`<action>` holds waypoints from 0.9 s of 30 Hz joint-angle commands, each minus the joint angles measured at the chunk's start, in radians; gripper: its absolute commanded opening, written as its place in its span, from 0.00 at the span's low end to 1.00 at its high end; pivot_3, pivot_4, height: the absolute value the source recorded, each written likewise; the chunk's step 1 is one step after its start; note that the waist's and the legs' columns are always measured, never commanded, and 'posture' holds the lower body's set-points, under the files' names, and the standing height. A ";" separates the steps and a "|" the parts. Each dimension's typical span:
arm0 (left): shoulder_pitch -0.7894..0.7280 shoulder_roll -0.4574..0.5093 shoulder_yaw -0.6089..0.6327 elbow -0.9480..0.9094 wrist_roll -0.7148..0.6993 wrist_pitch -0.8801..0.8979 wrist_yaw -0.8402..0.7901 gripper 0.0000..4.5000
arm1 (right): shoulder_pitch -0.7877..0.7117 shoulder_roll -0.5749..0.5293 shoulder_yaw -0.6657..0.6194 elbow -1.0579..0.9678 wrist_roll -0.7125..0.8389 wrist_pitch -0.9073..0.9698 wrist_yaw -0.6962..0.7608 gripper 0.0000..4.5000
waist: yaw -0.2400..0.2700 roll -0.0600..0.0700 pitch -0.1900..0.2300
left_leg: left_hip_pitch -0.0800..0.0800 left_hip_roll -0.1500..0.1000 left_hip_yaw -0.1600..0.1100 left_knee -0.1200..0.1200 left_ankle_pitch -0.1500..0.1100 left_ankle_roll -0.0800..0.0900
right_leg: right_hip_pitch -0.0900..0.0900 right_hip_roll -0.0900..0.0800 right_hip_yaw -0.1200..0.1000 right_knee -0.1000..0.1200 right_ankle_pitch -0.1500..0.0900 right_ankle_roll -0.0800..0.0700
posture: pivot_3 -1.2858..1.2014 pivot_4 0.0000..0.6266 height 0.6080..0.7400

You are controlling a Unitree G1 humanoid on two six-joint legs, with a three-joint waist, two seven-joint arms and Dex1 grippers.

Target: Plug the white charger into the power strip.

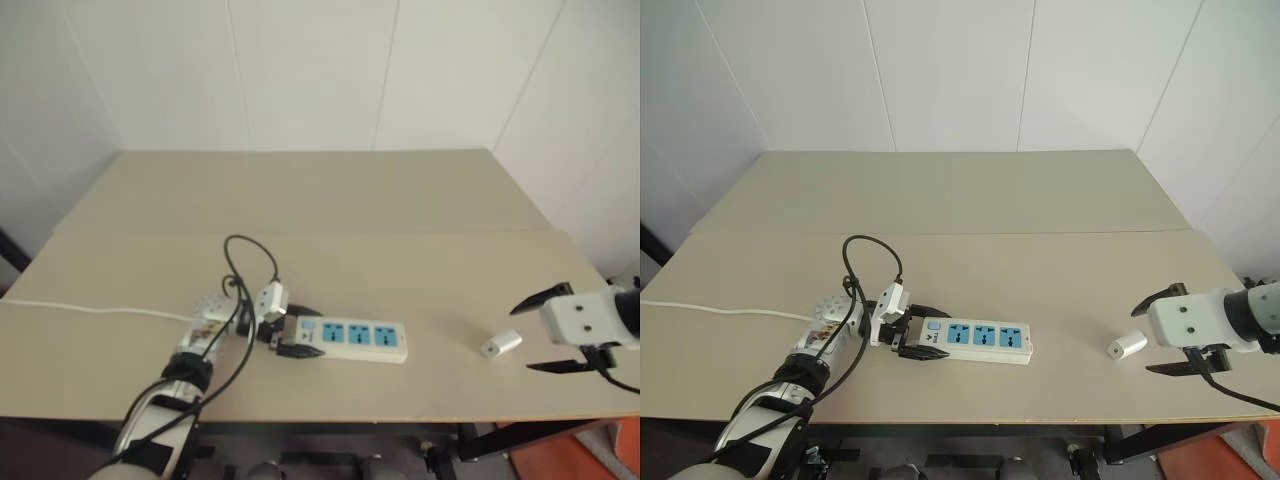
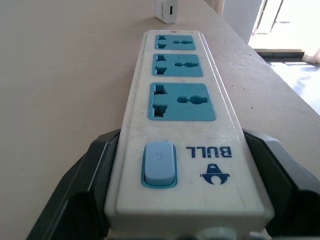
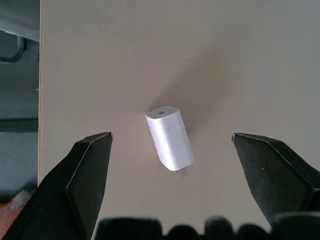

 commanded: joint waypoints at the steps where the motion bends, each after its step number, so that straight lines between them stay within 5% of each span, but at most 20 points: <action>1: 0.016 -0.014 -0.024 -0.016 0.011 0.001 0.012 0.73 | -0.106 0.003 0.077 0.054 -0.050 -0.074 0.031 1.00 | 0.001 0.000 0.000 | 0.000 0.000 0.000 0.000 0.000 0.000 | 0.000 0.000 0.000 0.000 0.000 0.000 | 0.52 0.24 1.00; 9: 0.046 -0.014 -0.036 -0.045 0.011 0.037 0.042 0.73 | -0.267 0.086 0.260 0.125 -0.110 -0.098 0.114 1.00 | 0.005 0.001 -0.001 | 0.000 0.000 0.000 0.000 0.000 0.000 | 0.000 0.000 0.000 0.000 0.000 0.000 | 0.52 0.24 1.00; 27: 0.048 -0.020 -0.045 -0.059 0.009 0.086 0.039 0.73 | -0.337 0.169 0.415 0.211 -0.277 -0.134 0.091 1.00 | 0.006 0.003 -0.002 | 0.001 0.000 0.000 0.000 0.000 0.000 | 0.001 0.000 0.000 0.000 0.000 0.000 | 0.52 0.24 1.00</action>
